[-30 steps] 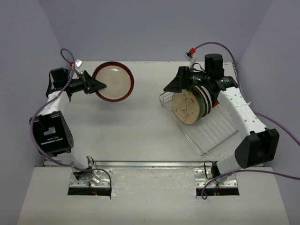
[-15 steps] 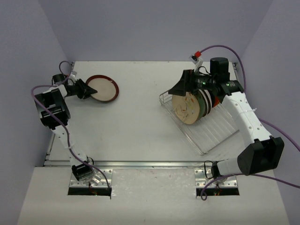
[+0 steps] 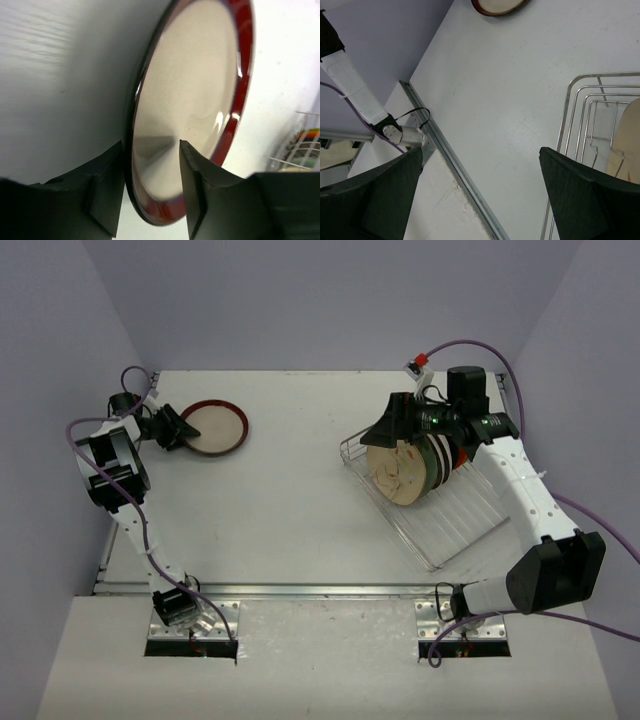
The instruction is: Unload the plates from the dish rack
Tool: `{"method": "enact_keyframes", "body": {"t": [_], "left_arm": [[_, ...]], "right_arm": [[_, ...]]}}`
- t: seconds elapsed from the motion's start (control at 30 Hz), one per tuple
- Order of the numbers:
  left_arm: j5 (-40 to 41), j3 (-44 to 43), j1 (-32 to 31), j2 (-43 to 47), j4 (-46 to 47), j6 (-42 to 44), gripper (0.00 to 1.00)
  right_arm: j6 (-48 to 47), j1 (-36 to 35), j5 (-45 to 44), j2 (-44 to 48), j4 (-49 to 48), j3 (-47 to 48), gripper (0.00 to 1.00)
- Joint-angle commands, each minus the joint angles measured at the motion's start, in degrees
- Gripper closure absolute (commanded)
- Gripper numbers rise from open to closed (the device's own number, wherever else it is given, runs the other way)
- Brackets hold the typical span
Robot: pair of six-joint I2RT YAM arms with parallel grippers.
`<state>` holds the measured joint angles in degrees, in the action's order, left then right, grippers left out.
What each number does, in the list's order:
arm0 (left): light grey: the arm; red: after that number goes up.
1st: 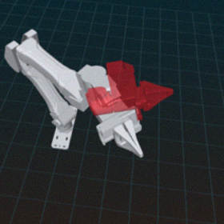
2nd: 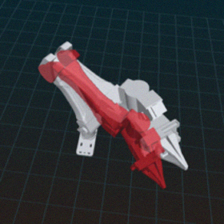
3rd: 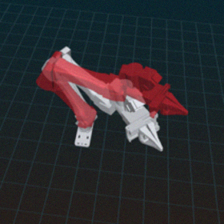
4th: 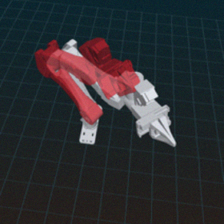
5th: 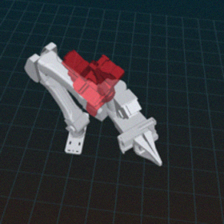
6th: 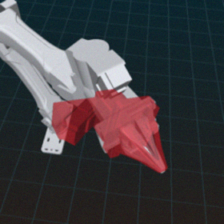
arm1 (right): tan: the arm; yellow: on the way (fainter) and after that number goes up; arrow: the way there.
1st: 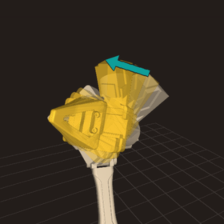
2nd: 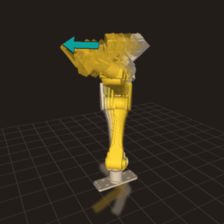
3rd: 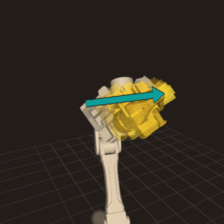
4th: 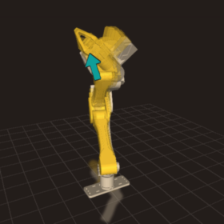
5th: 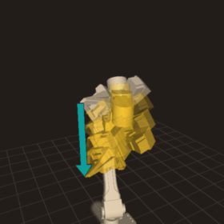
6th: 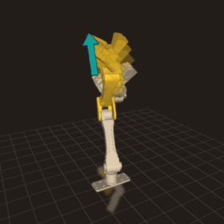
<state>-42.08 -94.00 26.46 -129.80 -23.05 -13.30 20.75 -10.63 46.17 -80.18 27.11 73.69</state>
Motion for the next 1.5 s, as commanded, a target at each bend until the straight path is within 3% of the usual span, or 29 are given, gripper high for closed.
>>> {"method": "enact_keyframes", "body": {"t": [0.0, 0.23, 0.43, 0.53, 0.7, 0.9, 1.07, 1.47], "left_arm": [[6.9, -3.0, 0.8, 0.8, 0.0, 3.0, 0.56], [17.4, -8.7, -0.4, -0.2, -3.5, 6.9, 0.51], [28.5, -2.3, -5.0, 9.0, -1.3, 15.6, 0.5], [32.5, 5.7, -9.5, 19.6, 3.0, 20.9, 0.5], [35.7, 18.6, -17.7, 39.0, 7.0, 25.2, 0.46], [38.7, 25.3, -24.0, 53.2, 6.6, 27.9, 0.45], [41.9, 28.1, -29.2, 59.8, 5.7, 31.3, 0.4], [47.2, 29.5, -35.3, 64.8, 3.5, 32.2, 0.36]], "right_arm": [[-1.2, 0.2, -1.2, 0.9, -0.5, 0.8, 0.01], [-2.3, 0.2, -5.6, 0.4, 0.7, 1.8, 0.01], [-8.7, 0.2, -22.0, 0.6, 5.9, 4.8, 0.03], [-14.2, 0.2, -29.3, -0.3, 9.8, 6.5, 0.09], [-23.6, -0.1, -38.1, 0.2, 12.3, 3.7, 0.36], [-27.1, -2.5, -41.3, 2.9, 9.9, -1.9, 0.46], [-27.9, -5.2, -40.9, 2.7, 9.8, -4.3, 0.48], [-27.8, -6.4, -46.1, -4.4, 4.2, -7.4, 0.56]]}}
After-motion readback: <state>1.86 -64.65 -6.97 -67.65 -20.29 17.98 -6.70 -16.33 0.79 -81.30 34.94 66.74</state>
